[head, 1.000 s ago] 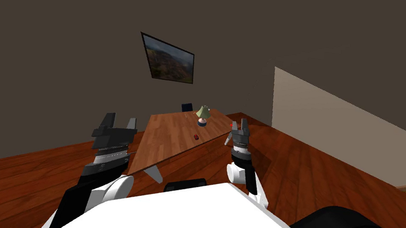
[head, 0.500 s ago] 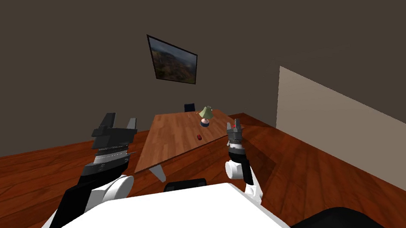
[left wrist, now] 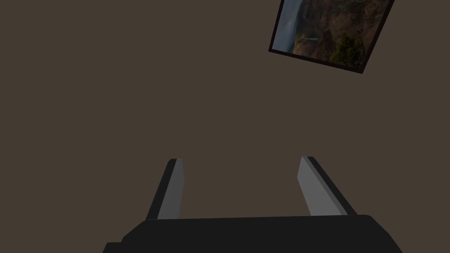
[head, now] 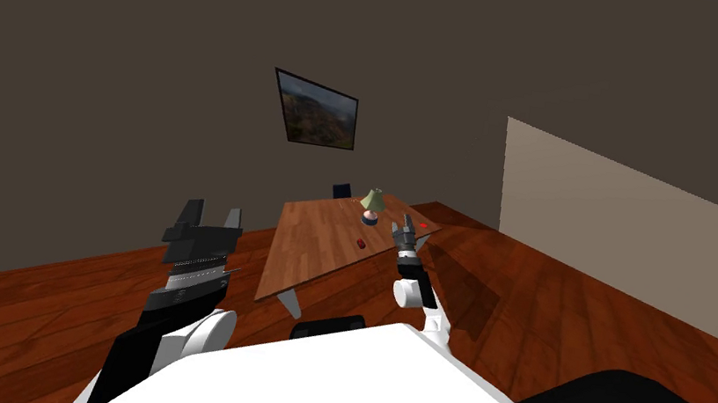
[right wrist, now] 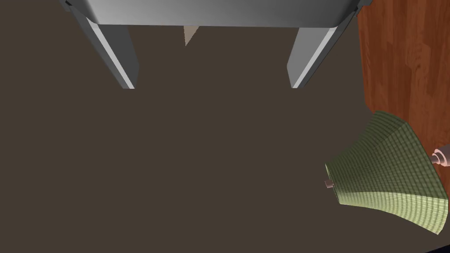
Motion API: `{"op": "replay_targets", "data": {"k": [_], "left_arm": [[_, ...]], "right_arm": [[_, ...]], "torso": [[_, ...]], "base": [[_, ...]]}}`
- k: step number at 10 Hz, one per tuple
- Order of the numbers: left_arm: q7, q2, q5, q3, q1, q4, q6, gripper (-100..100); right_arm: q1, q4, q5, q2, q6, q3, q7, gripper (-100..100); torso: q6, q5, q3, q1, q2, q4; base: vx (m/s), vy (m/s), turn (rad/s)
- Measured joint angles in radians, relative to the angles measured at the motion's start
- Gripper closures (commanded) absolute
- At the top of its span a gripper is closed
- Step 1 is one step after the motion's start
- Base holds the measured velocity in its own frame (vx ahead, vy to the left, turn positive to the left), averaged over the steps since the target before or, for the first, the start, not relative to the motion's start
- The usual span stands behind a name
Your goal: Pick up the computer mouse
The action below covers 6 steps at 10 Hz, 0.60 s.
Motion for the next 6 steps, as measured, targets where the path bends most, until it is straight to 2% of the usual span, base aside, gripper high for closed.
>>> {"op": "replay_targets", "data": {"k": [2, 3, 6], "left_arm": [[0.000, 0.000, 0.000, 0.000, 0.000, 0.000, 0.000, 0], [0.000, 0.000, 0.000, 0.000, 0.000, 0.000, 0.000, 0], [0.000, 0.000, 0.000, 0.000, 0.000, 0.000, 0.000, 0]], "right_arm": [[-0.012, 0.027, -0.029, -0.003, 0.037, 0.002, -0.019, -100], [-0.039, 0.062, -0.053, -0.006, 0.062, -0.002, -0.035, -100], [-0.069, 0.121, -0.098, 0.000, 0.128, -0.001, -0.073, -100]], "torso": [[0.000, -0.001, 0.000, -0.003, 0.000, 0.000], [0.000, -0.001, 0.000, -0.004, 0.000, 0.000], [0.000, -0.001, 0.000, -0.004, 0.000, 0.000]], "base": [[0.011, 0.043, 0.074], [0.009, 0.029, 0.043], [0.017, 0.030, 0.107]]}}
